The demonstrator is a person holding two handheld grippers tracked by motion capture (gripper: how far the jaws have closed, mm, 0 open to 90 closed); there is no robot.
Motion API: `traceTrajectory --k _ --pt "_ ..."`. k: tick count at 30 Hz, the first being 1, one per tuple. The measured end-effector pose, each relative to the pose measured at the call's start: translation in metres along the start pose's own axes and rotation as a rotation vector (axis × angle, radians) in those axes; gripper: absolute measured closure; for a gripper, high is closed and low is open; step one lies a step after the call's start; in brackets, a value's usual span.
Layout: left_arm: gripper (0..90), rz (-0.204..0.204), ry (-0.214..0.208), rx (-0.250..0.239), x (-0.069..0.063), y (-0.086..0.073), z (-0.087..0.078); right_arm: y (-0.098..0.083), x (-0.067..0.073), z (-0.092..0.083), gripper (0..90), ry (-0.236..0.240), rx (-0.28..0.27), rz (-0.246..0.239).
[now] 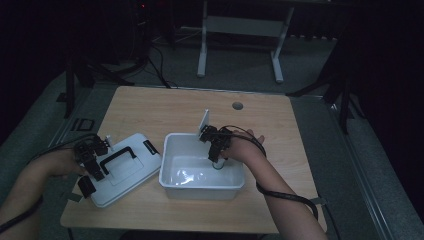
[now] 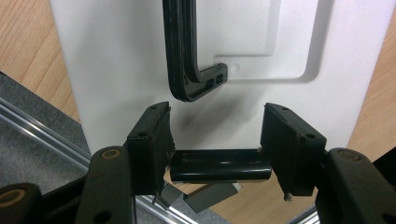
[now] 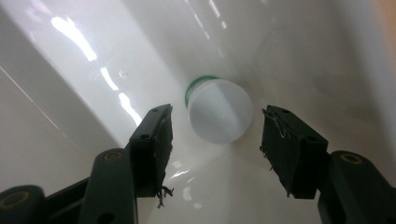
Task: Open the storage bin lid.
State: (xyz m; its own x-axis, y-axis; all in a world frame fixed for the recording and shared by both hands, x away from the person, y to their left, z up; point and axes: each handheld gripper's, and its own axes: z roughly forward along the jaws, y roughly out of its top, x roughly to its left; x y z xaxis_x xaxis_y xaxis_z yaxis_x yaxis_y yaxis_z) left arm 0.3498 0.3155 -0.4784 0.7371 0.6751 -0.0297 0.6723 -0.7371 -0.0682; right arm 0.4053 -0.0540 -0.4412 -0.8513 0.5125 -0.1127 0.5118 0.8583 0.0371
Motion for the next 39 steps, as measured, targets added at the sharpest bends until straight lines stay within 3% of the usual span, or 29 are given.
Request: traceTrajectory --k 12,21,27,39 --pt "42.3 0.003 -0.001 0.002 0.0 0.001 0.002 -0.009 -0.015 -0.04 42.7 0.008 -0.081 0.029" --pt "42.3 0.004 -0.001 0.002 0.0 0.001 0.002 -0.028 -0.038 -0.069 44.0 -0.02 -0.126 0.085" --pt "42.3 0.003 -0.001 0.004 0.0 0.001 0.002 -0.043 -0.051 -0.073 44.5 -0.016 -0.134 0.119" --pt "41.4 0.001 0.002 0.002 0.001 0.002 0.001 -0.075 -0.074 -0.066 43.7 -0.021 -0.129 0.198"
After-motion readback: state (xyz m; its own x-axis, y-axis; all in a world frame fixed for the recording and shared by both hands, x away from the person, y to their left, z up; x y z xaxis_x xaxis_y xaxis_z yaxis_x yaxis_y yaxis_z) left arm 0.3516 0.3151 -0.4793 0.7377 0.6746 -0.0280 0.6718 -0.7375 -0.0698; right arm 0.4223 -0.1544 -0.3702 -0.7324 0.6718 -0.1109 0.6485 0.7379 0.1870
